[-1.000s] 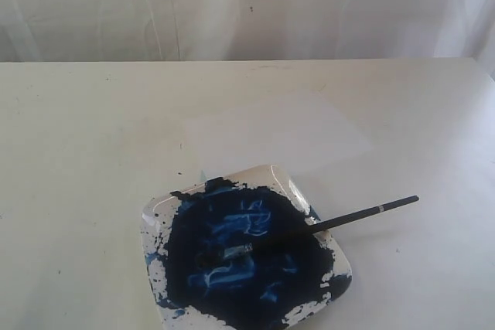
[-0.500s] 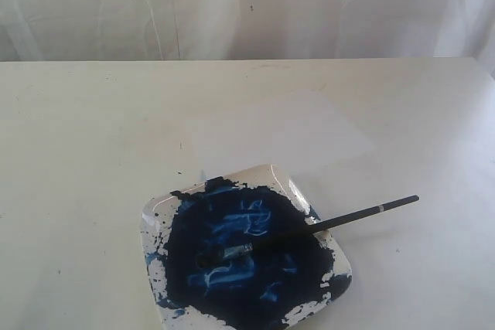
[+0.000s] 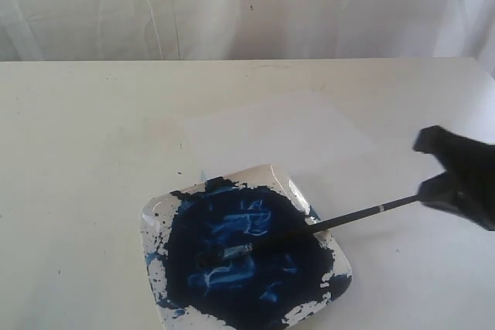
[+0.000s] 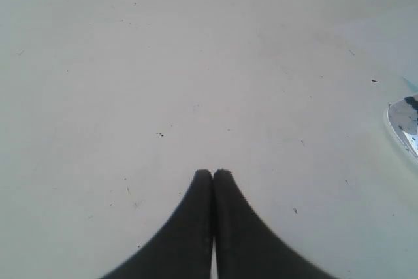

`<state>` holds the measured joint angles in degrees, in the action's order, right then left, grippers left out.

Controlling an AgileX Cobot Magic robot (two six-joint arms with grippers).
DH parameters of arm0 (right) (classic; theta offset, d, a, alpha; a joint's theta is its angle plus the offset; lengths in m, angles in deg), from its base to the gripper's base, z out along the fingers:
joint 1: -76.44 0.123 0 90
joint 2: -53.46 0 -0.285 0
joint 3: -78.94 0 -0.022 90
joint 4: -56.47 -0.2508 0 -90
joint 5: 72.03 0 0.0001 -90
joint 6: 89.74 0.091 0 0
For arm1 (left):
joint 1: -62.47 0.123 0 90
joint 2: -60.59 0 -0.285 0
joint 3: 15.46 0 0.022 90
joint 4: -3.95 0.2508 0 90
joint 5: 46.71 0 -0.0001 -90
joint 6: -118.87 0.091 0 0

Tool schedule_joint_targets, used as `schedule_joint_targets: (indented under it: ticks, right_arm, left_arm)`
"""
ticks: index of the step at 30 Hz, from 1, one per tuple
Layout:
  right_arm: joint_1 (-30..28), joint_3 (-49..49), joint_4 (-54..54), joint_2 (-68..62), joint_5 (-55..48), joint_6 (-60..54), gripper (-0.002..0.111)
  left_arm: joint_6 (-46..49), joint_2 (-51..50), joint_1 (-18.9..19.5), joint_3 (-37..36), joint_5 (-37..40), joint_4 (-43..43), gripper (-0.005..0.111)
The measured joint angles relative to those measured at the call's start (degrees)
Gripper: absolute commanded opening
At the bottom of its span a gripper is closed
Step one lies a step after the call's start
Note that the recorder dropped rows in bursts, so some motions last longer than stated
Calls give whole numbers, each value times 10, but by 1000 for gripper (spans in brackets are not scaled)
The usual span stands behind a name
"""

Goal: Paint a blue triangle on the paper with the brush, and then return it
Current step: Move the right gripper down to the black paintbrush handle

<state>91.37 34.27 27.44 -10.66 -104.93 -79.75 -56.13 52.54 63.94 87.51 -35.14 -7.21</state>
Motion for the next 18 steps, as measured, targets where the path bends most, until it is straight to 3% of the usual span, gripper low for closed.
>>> schedule_joint_targets:
  ticks: [2, 6, 18]
  right_arm:
    - [9, 33, -64, -79, -37, -77, 0]
    - [16, 77, -98, -195, -42, -123, 0]
    - [16, 85, -150, -334, 39, -61, 0]
  left_arm:
    - [0, 0, 0, 0, 0, 0, 0]
    - [0, 0, 0, 0, 0, 0, 0]
    - [0, 0, 0, 0, 0, 0, 0]
